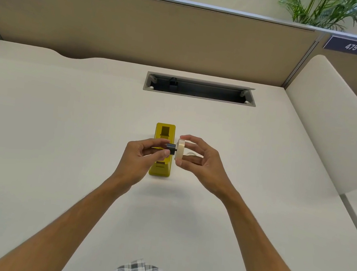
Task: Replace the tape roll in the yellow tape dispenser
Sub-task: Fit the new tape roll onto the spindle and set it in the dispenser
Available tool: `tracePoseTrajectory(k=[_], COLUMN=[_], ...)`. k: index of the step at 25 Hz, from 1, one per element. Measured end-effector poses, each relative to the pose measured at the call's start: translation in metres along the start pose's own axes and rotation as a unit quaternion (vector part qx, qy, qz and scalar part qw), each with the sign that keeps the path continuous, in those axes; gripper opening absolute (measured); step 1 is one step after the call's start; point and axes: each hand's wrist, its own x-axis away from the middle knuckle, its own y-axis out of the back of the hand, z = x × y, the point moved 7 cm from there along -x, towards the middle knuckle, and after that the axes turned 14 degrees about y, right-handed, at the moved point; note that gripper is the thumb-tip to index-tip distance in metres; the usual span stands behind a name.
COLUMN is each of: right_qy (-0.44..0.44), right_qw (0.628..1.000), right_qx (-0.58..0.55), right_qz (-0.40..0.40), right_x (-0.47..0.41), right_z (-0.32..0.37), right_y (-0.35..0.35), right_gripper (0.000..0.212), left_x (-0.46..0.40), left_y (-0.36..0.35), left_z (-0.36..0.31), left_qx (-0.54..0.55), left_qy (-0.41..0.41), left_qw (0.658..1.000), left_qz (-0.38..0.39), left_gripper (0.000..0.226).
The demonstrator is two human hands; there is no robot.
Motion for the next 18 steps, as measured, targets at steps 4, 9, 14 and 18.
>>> tracePoseTrajectory(k=[4, 9, 14, 18], right_qy=[0.002, 0.007, -0.018, -0.015], right_qw=[1.000, 0.998, 0.999, 1.000], right_qx=[0.011, 0.054, 0.028, 0.015], right_qz=[0.002, -0.005, -0.001, -0.007], right_x=[-0.0018, -0.0057, -0.0050, -0.0037], right_z=[0.0055, 0.0076, 0.0038, 0.0015], right_y=[-0.0061, -0.0066, -0.0080, -0.0095], right_gripper=[0.039, 0.027, 0.037, 0.036], left_x=[0.0015, 0.0022, 0.0032, 0.0050], left_y=[-0.0004, -0.0016, -0.0016, -0.0025], left_z=[-0.0018, -0.0048, -0.0066, -0.0082], left_qx=[-0.001, -0.001, -0.026, -0.029], left_qy=[-0.005, -0.011, -0.021, -0.037], left_qw=[1.000, 1.000, 0.999, 0.998], left_qz=[0.004, 0.015, 0.027, 0.030], left_gripper=[0.027, 0.030, 0.031, 0.030])
